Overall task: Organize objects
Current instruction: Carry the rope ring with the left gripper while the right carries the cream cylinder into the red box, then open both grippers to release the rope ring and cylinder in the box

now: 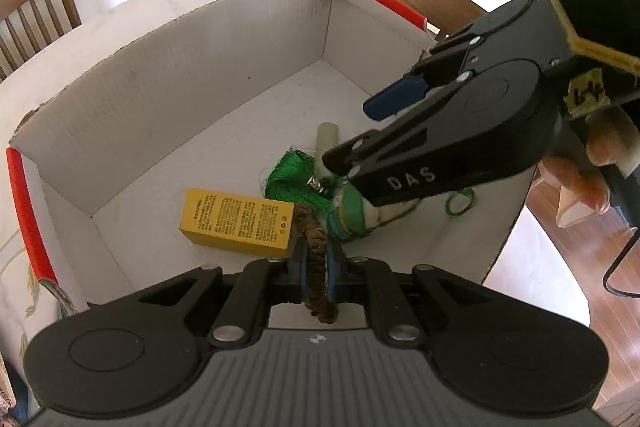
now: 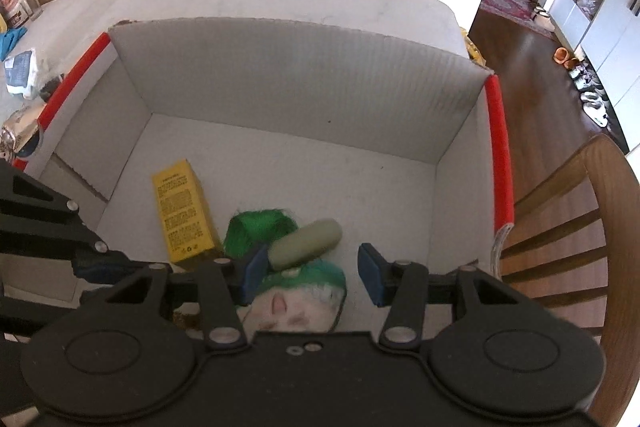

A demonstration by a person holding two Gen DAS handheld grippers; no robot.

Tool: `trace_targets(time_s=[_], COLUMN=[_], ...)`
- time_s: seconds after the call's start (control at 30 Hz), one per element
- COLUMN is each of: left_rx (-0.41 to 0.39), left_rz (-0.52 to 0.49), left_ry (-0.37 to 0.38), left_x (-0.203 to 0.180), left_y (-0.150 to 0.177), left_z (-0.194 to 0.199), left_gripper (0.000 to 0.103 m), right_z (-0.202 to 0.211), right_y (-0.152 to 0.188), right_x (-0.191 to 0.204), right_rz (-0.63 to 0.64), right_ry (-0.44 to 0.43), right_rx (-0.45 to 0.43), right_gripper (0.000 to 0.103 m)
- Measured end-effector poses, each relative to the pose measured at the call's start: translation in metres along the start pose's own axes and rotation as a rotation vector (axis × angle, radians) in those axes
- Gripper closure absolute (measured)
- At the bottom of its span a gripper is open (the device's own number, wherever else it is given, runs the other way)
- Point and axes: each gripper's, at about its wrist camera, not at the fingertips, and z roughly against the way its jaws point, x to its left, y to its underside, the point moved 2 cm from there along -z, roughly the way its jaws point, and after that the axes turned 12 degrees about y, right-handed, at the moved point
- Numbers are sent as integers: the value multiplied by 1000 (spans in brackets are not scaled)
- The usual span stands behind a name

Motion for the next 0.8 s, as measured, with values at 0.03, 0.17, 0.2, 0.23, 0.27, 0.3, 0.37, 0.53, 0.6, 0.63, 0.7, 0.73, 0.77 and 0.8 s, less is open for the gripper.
trace_targets(time_s=[0.03,0.17,0.2,0.23,0.27,0.3,0.37,0.53,0.6,0.63,0.7,0.73,0.77,0.8], left_rx=[-4,-18,-24,-32,-38,-46,-71,-140,-165,-180,-213,-228,-243,-258], left_rz=[0,-1,0,2,3,3,0,6,8,11,20,24,28,34], left_ry=[-2,-11,-9,-5,-4,-2,4,10,3,1,-10,-17,-24,-29], left_x=[0,0,0,0,0,-1,-2,-3,-3,-2,-1,-1,0,0], left_y=[1,2,2,3,3,5,6,12,15,17,22,23,26,28], left_z=[1,6,8,11,13,17,25,47,56,61,72,77,83,90], left_gripper=[94,88,87,87,86,85,80,62,62,61,61,61,61,61], right_z=[1,10,13,17,21,26,38,66,77,81,92,96,100,104], right_y=[0,0,-1,-1,-1,0,1,5,6,7,8,8,10,10], right_x=[0,-3,-4,-5,-6,-7,-9,-11,-14,-15,-15,-13,-11,-10], right_rz=[-3,-18,-25,-31,-37,-41,-46,-77,-95,-103,-109,-111,-112,-115], right_ry=[-4,-12,-13,-12,-14,-20,-29,-43,-45,-41,-41,-41,-41,-42], right_rx=[-3,-21,-28,-38,-49,-63,-86,-146,-169,-183,-208,-219,-229,-238], right_gripper=[54,54,53,53,53,53,53,49,49,49,49,48,48,47])
